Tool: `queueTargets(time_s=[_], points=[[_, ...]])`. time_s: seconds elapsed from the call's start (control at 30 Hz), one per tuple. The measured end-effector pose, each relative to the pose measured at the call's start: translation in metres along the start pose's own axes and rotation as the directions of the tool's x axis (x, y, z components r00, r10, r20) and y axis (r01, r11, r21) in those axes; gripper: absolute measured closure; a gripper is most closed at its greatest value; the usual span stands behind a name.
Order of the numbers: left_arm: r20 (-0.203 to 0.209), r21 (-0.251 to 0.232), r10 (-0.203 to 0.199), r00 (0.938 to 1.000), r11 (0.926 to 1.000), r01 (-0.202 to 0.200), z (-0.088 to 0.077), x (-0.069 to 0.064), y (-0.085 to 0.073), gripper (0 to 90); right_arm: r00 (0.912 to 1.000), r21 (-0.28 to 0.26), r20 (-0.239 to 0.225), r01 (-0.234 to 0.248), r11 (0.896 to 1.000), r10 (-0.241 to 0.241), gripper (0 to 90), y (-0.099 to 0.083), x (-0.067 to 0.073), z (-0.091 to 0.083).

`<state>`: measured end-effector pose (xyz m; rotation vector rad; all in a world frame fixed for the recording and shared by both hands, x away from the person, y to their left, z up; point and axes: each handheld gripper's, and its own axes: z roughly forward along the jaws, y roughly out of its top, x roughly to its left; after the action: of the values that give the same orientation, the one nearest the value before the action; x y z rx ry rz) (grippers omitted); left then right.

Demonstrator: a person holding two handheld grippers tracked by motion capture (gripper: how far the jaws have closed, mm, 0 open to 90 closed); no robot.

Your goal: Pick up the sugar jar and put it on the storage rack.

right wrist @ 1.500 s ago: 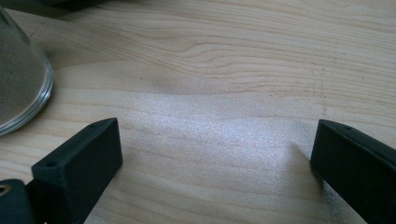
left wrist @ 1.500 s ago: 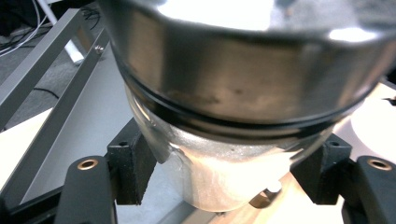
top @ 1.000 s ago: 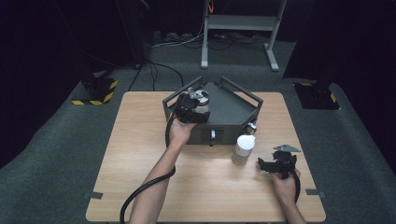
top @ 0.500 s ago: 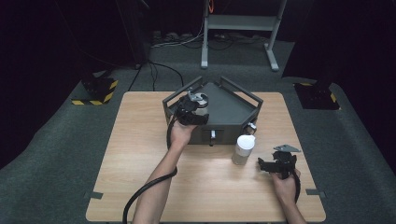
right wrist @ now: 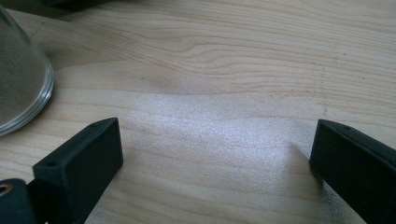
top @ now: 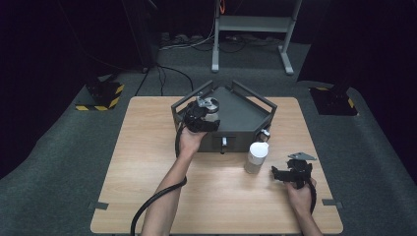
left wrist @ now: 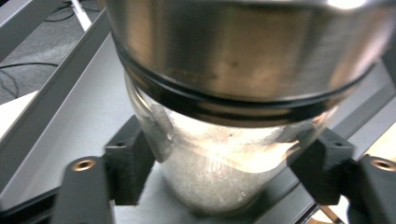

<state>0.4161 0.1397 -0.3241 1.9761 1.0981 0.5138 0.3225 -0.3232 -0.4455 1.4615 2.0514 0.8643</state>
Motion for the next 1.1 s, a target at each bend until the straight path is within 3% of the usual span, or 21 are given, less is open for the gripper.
queueTargets(time_s=[0.17,0.23,0.33,0.6,0.7,0.97,1.1], points=[[0.015,-0.013,-0.007,0.9999,0.9999,0.007,-0.008,0.002,-0.003,11.5,1.0000,0.000,0.000,0.000,1.000,0.000,2.2,0.000,0.000,0.000],[0.015,-0.026,-0.004,0.9999,0.9997,0.004,-0.013,0.002,-0.005,10.3,1.0000,0.001,0.000,0.001,1.000,-0.001,2.2,0.000,0.000,0.000],[-0.003,-0.033,0.027,0.9996,0.9991,-0.027,-0.023,-0.003,-0.007,5.7,1.0000,0.000,0.000,0.000,1.000,0.000,2.2,0.000,0.000,0.000],[-0.007,-0.049,0.053,0.9986,0.9974,-0.053,-0.040,-0.007,-0.017,4.4,1.0000,0.000,0.000,0.000,1.000,0.000,2.2,0.000,0.000,0.000],[-0.027,-0.046,0.070,0.9972,0.9964,-0.071,-0.050,-0.015,-0.030,4.2,1.0000,-0.001,0.000,0.001,1.000,-0.001,2.4,0.000,0.000,0.000],[-0.011,-0.046,0.042,0.9991,0.9980,-0.043,-0.068,-0.014,-0.057,3.6,1.0000,-0.001,0.000,0.001,1.000,-0.001,2.4,0.000,0.000,0.000],[-0.025,-0.033,0.036,0.9990,0.9988,-0.036,-0.071,-0.013,-0.071,3.5,1.0000,-0.001,0.000,0.001,1.000,-0.001,2.4,0.000,0.000,0.000]])
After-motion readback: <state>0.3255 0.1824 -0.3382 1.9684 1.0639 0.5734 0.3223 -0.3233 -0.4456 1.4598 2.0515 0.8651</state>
